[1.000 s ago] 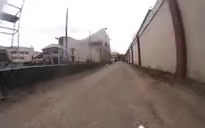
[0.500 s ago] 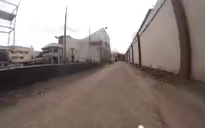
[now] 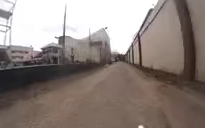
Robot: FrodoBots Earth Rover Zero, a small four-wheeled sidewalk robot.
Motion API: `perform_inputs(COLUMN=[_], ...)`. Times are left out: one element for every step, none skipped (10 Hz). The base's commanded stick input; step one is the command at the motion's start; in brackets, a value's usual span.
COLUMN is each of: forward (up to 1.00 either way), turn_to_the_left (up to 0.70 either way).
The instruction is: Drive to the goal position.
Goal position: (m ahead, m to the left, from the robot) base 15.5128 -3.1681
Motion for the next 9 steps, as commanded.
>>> perform_inputs(forward=[0.30, 0.30, 0.30, 0.30, 0.30, 0.30, 0.30, 0.30, 0.30], turn_to_the_left=[0.00, 0.00, 0.00, 0.00, 0.00, 0.00, 0.00, 0.00, 0.00])
